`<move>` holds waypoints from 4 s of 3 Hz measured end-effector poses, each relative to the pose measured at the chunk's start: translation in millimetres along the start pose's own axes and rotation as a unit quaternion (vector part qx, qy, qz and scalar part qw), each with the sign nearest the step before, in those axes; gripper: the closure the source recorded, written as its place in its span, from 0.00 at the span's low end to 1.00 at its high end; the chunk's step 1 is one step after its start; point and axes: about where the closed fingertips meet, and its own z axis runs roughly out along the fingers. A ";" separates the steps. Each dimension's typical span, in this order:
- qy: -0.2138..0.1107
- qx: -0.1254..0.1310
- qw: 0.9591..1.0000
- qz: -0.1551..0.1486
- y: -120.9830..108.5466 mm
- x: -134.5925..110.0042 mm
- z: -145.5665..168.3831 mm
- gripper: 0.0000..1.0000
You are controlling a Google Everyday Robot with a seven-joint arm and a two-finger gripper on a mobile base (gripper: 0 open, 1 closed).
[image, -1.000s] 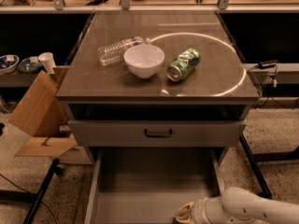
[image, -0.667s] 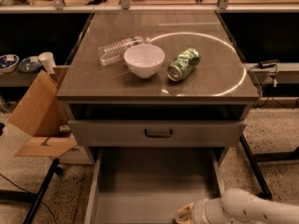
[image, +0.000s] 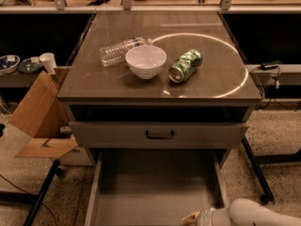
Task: Open middle drawer
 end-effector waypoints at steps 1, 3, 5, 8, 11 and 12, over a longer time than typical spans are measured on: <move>0.000 0.000 1.000 0.000 -3.1 -1.4 0.5 1.00; -0.017 0.087 0.996 -0.032 -23.1 -49.4 -104.5 1.00; -0.025 0.141 0.989 -0.042 -72.6 -94.5 -175.6 1.00; -0.018 0.145 0.989 -0.038 -82.6 -102.4 -210.4 0.55; -0.018 0.144 0.989 -0.038 -82.6 -102.5 -210.3 0.00; -0.018 0.144 0.989 -0.038 -82.6 -102.5 -210.2 0.00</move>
Offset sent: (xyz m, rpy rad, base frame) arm -0.0003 -0.0454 0.1181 -0.0514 -0.2122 -0.0666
